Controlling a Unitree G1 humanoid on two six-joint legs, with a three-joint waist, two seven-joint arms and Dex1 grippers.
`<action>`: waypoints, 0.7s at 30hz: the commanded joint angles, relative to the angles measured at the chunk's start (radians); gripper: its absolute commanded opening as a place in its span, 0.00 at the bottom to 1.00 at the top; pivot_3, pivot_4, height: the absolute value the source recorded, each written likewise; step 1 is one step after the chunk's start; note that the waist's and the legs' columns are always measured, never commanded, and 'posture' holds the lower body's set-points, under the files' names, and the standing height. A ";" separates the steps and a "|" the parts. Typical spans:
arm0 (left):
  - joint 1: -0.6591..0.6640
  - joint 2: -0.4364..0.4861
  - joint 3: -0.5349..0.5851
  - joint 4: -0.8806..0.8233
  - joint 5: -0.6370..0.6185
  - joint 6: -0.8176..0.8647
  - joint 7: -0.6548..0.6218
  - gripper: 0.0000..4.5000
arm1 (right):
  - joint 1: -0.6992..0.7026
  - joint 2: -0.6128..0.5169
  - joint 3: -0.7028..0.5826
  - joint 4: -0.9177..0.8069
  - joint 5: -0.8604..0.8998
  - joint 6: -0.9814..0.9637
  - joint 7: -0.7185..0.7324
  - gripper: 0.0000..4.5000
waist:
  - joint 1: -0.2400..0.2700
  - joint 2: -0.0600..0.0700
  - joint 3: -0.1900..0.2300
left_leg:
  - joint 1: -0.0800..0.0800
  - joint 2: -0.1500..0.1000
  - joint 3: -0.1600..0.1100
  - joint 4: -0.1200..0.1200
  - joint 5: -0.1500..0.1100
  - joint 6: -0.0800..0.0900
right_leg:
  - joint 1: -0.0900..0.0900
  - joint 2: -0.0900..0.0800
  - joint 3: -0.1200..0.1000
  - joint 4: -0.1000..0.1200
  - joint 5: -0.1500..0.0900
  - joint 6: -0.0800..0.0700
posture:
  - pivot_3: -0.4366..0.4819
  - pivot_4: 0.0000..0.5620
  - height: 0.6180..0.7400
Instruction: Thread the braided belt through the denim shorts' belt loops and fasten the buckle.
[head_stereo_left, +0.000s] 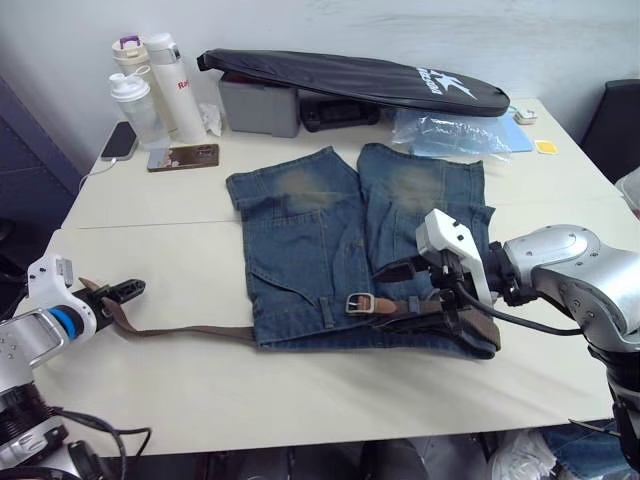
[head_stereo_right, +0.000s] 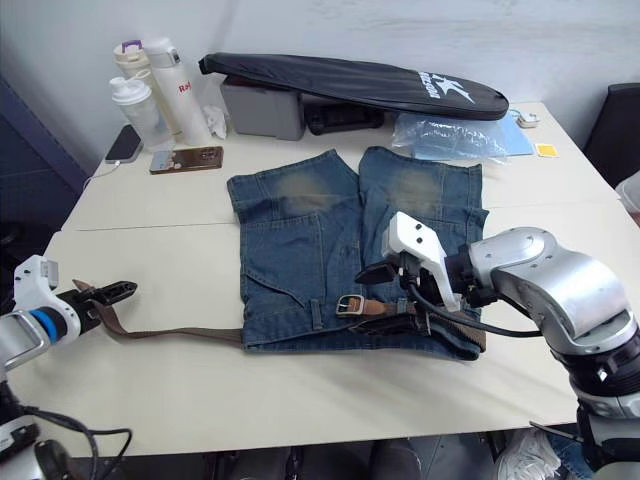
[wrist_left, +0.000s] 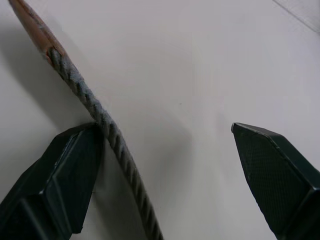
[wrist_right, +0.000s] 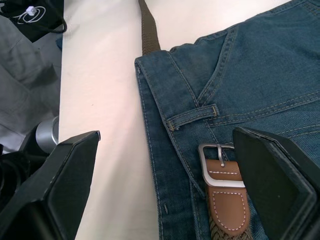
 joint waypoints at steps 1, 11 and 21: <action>-0.015 -0.038 0.008 0.005 0.038 0.002 0.062 0.82 | 0.007 -0.026 -0.044 -0.041 0.005 -0.001 -0.019 1.00 | 0.001 0.000 0.000 | 0.000 0.000 0.000 0.001 0.000 0.000 | 0.000 0.000 0.000 -0.001 0.000 0.000 | 0.48 0.27 0.21; -0.073 0.014 -0.198 -0.064 0.075 -0.354 -0.093 0.01 | 0.012 -0.058 -0.056 -0.037 0.005 0.000 -0.047 1.00 | 0.022 -0.004 0.002 | -0.002 0.000 0.000 0.004 0.000 -0.001 | -0.001 0.001 0.001 -0.001 0.001 0.001 | 0.48 0.27 0.21; -0.107 0.205 -0.721 -0.235 0.241 -0.924 -0.605 0.01 | -0.004 -0.047 -0.100 -0.021 -0.081 -0.110 -0.131 1.00 | 0.018 0.002 0.001 | -0.002 0.000 0.008 0.002 -0.001 -0.002 | 0.000 0.001 0.005 -0.012 0.003 0.004 | 0.48 0.27 0.21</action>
